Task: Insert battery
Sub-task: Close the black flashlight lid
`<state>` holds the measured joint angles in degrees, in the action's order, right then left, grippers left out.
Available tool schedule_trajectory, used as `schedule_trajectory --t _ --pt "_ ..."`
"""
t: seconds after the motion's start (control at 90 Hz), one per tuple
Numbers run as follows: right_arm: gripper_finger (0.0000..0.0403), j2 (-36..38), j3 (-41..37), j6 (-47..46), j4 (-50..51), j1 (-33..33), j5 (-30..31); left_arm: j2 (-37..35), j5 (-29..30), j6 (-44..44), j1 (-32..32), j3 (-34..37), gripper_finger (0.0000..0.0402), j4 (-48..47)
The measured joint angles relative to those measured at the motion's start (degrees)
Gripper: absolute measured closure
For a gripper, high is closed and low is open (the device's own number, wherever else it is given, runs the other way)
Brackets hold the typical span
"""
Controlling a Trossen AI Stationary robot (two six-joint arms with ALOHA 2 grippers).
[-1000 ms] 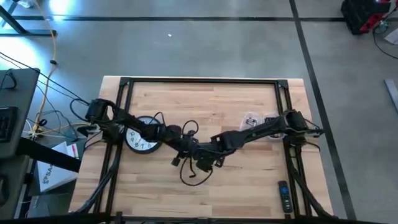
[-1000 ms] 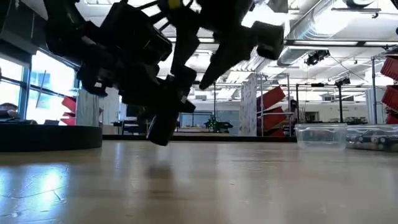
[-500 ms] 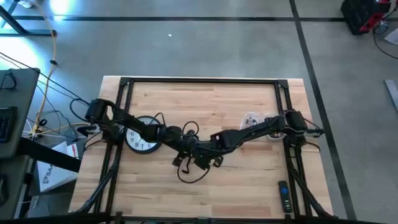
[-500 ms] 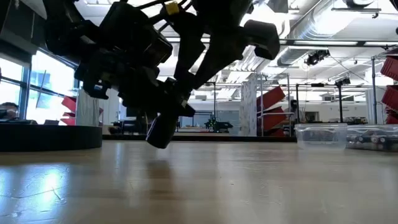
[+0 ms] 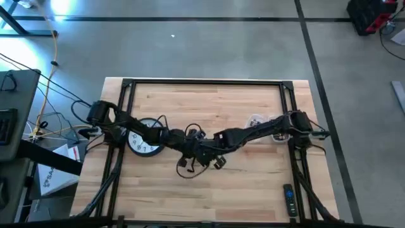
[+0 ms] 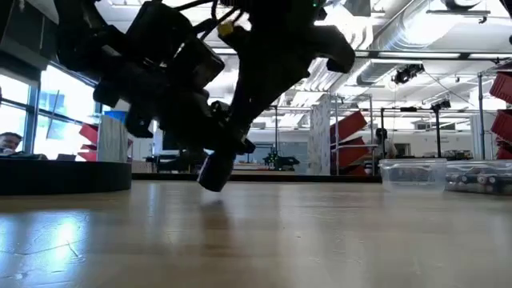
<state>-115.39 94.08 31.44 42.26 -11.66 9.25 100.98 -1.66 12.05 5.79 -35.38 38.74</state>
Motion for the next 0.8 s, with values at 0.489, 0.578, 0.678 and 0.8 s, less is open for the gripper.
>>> schedule_trajectory --t 0.489,0.578,0.678,0.8 --pt "0.0324 0.2 0.1 -30.4 -0.7 6.6 4.4 -3.1 34.0 3.1 4.3 0.0 0.0302 -4.5" --pt "0.0324 0.2 0.1 -35.6 -1.1 7.6 4.8 -3.1 40.6 4.9 5.3 0.0 0.0302 -4.5" --pt "0.0324 0.4 0.2 -42.5 -1.8 8.7 4.6 -3.1 48.2 6.9 6.4 0.0 0.0302 -4.3" --pt "0.0324 0.9 0.2 -50.4 -3.4 9.9 4.0 -3.1 55.5 8.3 7.3 0.0 0.0302 -4.1"
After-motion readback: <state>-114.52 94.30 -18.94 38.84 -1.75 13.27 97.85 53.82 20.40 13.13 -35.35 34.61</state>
